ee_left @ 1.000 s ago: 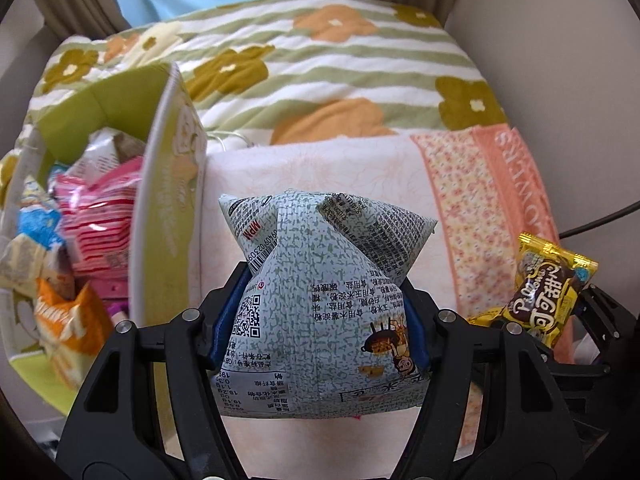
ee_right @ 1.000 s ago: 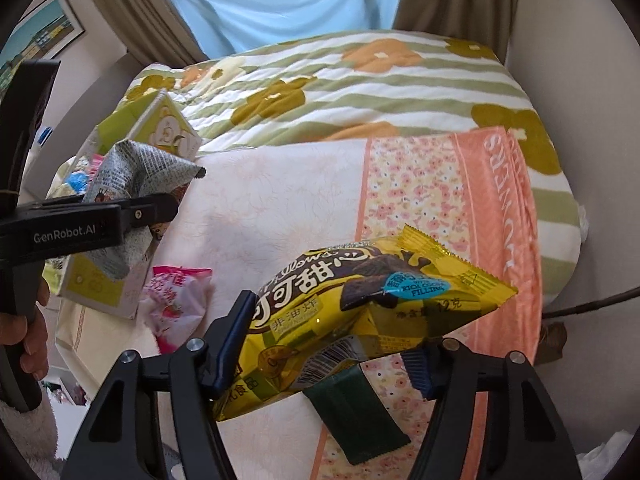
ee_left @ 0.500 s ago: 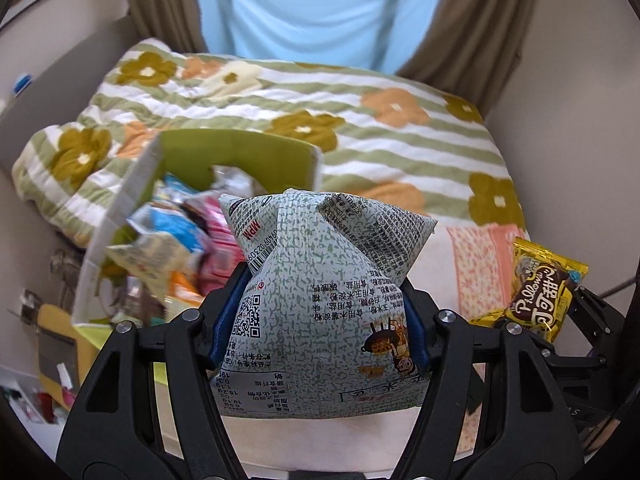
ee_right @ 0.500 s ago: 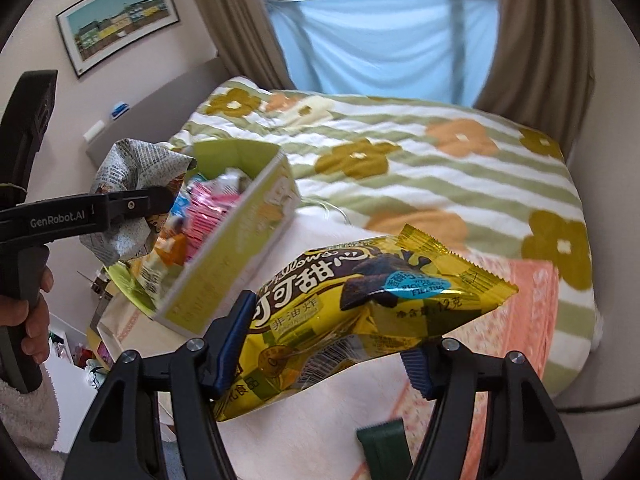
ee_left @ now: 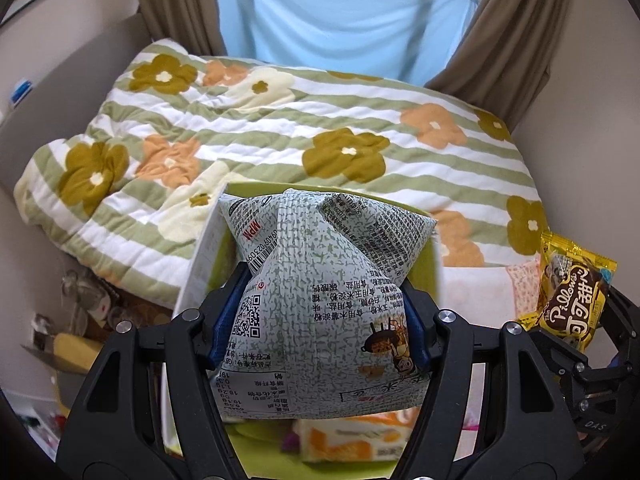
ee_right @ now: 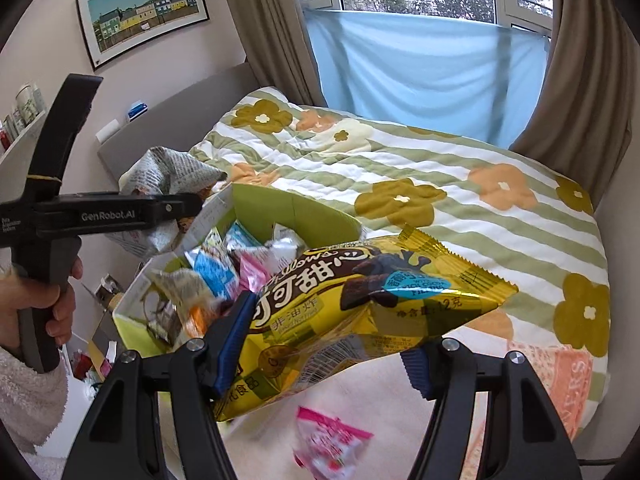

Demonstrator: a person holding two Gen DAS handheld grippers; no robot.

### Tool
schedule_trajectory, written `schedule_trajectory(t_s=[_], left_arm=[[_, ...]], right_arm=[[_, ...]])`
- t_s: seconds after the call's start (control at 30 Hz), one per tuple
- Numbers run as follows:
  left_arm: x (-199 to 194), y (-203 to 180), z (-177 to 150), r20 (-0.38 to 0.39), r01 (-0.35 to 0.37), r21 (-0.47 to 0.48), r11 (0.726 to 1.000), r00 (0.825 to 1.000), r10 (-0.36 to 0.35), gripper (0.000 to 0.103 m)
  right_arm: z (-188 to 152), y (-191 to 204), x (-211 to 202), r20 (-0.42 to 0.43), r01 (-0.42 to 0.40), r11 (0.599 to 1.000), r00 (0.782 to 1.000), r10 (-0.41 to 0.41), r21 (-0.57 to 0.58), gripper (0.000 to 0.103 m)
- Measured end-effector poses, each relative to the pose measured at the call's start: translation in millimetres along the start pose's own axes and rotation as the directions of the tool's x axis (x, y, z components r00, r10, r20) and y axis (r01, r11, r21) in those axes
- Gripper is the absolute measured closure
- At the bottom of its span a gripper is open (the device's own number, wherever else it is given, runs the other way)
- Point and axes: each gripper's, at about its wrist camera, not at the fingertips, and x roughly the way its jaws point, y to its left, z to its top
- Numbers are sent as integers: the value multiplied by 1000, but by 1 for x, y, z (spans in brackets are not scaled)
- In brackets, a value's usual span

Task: Organize snacks
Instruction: 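Carry both packets over the box with both tools, then release both packets into the box by opening both tools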

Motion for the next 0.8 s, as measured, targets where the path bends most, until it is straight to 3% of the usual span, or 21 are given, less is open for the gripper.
schedule_trajectory(t_s=[0.2, 0.3, 0.37, 0.43, 0.67, 0.8], left_arm=[[52, 33, 30, -81, 59, 51, 997, 995, -54, 39], [74, 40, 37, -110, 58, 90, 994, 993, -48, 33], [85, 45, 39, -126, 68, 108, 992, 991, -54, 8], [91, 52, 38, -134, 111, 108, 988, 986, -96, 1], [81, 73, 20, -131, 143, 94, 985, 983, -130, 1], [71, 85, 13, -111, 118, 70, 991, 988, -110, 1]], right_arm=[[30, 24, 41, -32, 38, 998, 999, -36, 48, 41], [38, 31, 58, -50, 64, 995, 997, -60, 78, 41], [40, 33, 66, -60, 84, 992, 995, -78, 99, 41], [41, 34, 74, -76, 102, 987, 993, -93, 123, 41], [45, 37, 96, -123, 139, 980, 985, -122, 139, 41], [50, 39, 107, -142, 156, 983, 980, -142, 95, 41]])
